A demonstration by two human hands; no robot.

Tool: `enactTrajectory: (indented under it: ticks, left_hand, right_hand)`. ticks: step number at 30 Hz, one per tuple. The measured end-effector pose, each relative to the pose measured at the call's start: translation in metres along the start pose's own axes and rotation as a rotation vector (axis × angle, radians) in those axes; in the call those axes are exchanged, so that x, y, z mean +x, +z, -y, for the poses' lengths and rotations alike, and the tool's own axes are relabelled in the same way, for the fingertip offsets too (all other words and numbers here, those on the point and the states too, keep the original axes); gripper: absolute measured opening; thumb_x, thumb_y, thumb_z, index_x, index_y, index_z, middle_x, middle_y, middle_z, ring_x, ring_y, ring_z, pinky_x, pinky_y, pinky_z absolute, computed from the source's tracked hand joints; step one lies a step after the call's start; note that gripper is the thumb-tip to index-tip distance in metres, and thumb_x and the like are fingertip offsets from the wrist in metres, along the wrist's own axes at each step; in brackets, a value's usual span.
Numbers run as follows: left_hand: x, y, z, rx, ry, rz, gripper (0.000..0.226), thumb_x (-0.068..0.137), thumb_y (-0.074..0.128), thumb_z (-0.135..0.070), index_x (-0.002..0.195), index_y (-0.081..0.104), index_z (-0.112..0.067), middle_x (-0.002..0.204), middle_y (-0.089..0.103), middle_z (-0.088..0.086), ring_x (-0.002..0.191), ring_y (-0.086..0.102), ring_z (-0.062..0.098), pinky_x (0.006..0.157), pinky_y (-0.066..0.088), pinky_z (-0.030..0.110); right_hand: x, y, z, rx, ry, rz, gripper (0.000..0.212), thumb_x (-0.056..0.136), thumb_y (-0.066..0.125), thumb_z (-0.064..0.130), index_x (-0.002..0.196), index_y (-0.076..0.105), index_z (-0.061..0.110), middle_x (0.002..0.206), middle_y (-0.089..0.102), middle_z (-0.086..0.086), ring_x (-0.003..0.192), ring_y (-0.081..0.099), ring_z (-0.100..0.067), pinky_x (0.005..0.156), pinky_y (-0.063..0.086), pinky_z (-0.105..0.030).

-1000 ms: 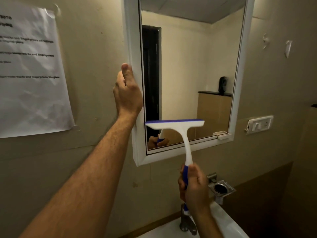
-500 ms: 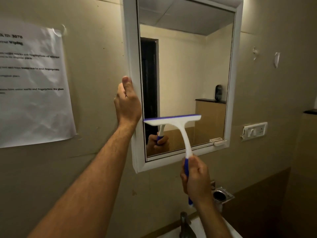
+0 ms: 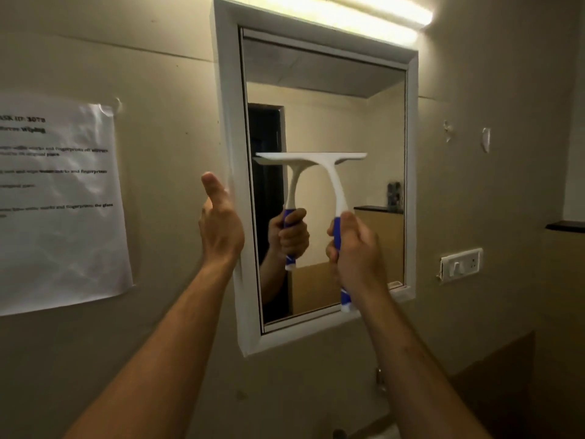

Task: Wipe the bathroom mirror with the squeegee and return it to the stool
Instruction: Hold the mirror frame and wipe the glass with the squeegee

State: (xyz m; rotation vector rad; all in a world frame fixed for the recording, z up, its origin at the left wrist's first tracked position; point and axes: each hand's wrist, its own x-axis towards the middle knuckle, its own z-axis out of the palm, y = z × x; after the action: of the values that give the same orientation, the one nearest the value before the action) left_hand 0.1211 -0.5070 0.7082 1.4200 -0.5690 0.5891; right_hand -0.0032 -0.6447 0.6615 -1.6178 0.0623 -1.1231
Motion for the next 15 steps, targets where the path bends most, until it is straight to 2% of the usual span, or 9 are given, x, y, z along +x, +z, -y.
enactTrajectory:
  ticks: [3,6,8,10,11,12,14,15]
  left_hand:
    - [0.002,-0.001,-0.005,0.016,0.000,0.002,0.114,0.073,-0.003,-0.085,0.135,0.039,0.002,0.133,0.045,0.027,0.118,0.045,0.043,0.099,0.035,0.059]
    - [0.012,-0.001,-0.013,0.022,0.048,-0.005,0.095,0.081,0.002,-0.078,0.142,0.037,-0.014,0.138,0.047,0.006,0.118,0.046,0.020,0.094,0.031,0.034]
    - [0.025,0.001,-0.027,0.037,0.091,-0.018,0.084,0.087,0.007,-0.074,0.140,0.038,-0.018,0.118,0.049,-0.009,0.101,0.046,0.009,0.084,0.029,0.028]
    - [0.042,0.004,-0.047,0.098,0.142,-0.063,0.078,0.090,0.010,-0.071,0.136,0.041,-0.016,0.091,0.044,-0.018,0.074,0.041,0.000,0.067,0.031,0.021]
    - [0.051,0.006,-0.058,0.120,0.156,-0.085,0.077,0.091,0.012,-0.070,0.134,0.042,-0.014,0.084,0.041,-0.017,0.069,0.038,0.000,0.060,0.028,0.021]
    - [0.062,0.008,-0.069,0.121,0.160,-0.105,0.076,0.092,0.013,-0.069,0.134,0.042,-0.013,0.086,0.045,-0.012,0.071,0.040,0.004,0.062,0.030,0.023]
    - [0.081,0.013,-0.087,0.117,0.158,-0.133,0.074,0.094,0.012,-0.065,0.135,0.042,-0.011,0.108,0.055,0.004,0.087,0.046,0.011,0.076,0.031,0.027]
    - [0.088,0.015,-0.093,0.117,0.154,-0.141,0.072,0.095,0.012,-0.062,0.133,0.045,-0.012,0.114,0.056,0.008,0.092,0.048,0.012,0.078,0.031,0.026]
  right_hand:
    - [0.003,0.007,-0.007,0.004,-0.011,0.009,0.040,0.099,0.031,0.049,0.084,0.055,0.021,0.064,0.050,-0.004,0.048,0.044,-0.009,0.046,0.038,-0.026]
    - [-0.024,0.006,-0.028,0.083,0.010,0.027,0.041,0.094,0.035,0.050,0.080,0.052,0.016,0.061,0.046,-0.001,0.046,0.041,-0.007,0.043,0.036,-0.022]
    - [-0.028,0.003,-0.027,0.123,0.026,0.056,0.048,0.086,0.035,0.057,0.081,0.051,0.012,0.058,0.043,-0.001,0.042,0.038,-0.005,0.039,0.033,-0.020]
    - [-0.009,0.003,-0.008,0.106,-0.013,0.036,0.048,0.092,0.037,0.053,0.084,0.053,0.009,0.060,0.045,-0.004,0.043,0.039,-0.007,0.040,0.035,-0.022]
    - [0.006,0.005,0.008,0.082,-0.047,0.021,0.047,0.096,0.036,0.050,0.086,0.054,0.008,0.062,0.046,-0.005,0.045,0.040,-0.009,0.043,0.036,-0.026]
    - [0.023,0.007,0.028,0.060,-0.079,0.010,0.046,0.098,0.034,0.048,0.087,0.055,0.009,0.065,0.047,-0.007,0.047,0.041,-0.011,0.046,0.036,-0.028]
    - [0.053,0.015,0.069,0.069,-0.119,0.003,0.042,0.100,0.032,0.046,0.085,0.055,0.014,0.063,0.052,-0.005,0.044,0.045,-0.009,0.045,0.037,-0.026]
    - [0.066,0.019,0.087,0.105,-0.122,0.003,0.039,0.101,0.032,0.044,0.084,0.054,0.016,0.055,0.054,0.002,0.039,0.046,-0.004,0.041,0.038,-0.020]
